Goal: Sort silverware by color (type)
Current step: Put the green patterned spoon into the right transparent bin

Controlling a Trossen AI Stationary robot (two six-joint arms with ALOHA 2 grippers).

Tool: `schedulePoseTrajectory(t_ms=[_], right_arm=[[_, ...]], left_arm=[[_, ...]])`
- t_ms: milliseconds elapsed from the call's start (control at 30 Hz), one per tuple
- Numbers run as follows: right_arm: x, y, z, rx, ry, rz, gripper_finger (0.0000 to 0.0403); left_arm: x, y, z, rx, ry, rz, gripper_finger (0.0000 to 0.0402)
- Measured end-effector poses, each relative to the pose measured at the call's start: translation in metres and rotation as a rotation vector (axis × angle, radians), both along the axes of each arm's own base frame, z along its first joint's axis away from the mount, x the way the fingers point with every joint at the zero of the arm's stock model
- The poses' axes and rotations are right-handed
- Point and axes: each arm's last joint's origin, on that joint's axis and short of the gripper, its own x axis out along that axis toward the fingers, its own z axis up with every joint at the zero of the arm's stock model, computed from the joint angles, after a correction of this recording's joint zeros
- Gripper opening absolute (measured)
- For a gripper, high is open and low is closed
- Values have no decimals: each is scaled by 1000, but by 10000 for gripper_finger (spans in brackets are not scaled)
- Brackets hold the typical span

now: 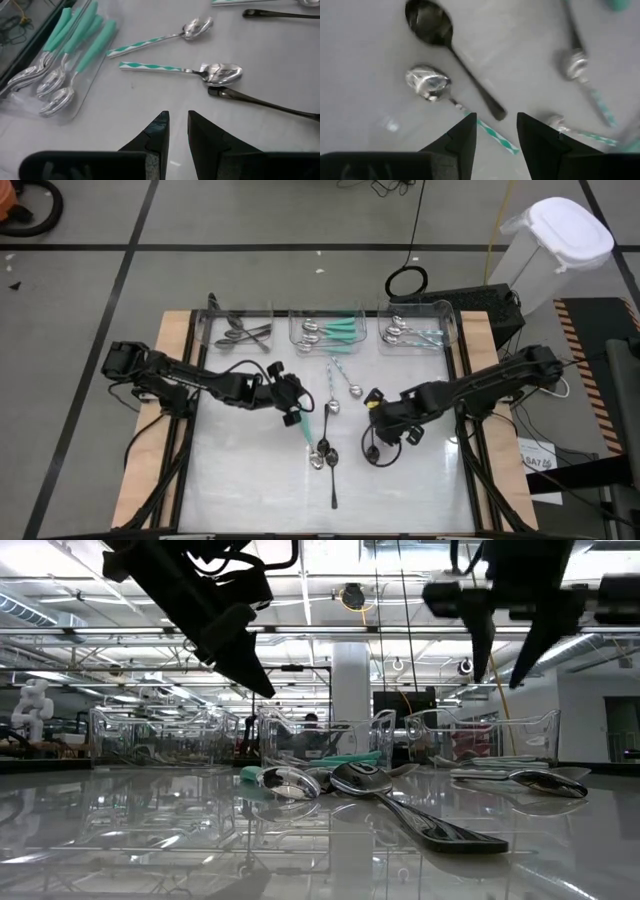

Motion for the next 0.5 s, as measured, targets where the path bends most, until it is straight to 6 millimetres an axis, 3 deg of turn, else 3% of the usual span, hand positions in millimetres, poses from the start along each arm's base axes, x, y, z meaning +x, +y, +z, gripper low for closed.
schedulePoseTrajectory(t_ms=[500], right_arm=[[25, -10, -58, -29, 249, 131, 182]], left_arm=[[0, 2, 0, -10, -5, 16, 72]])
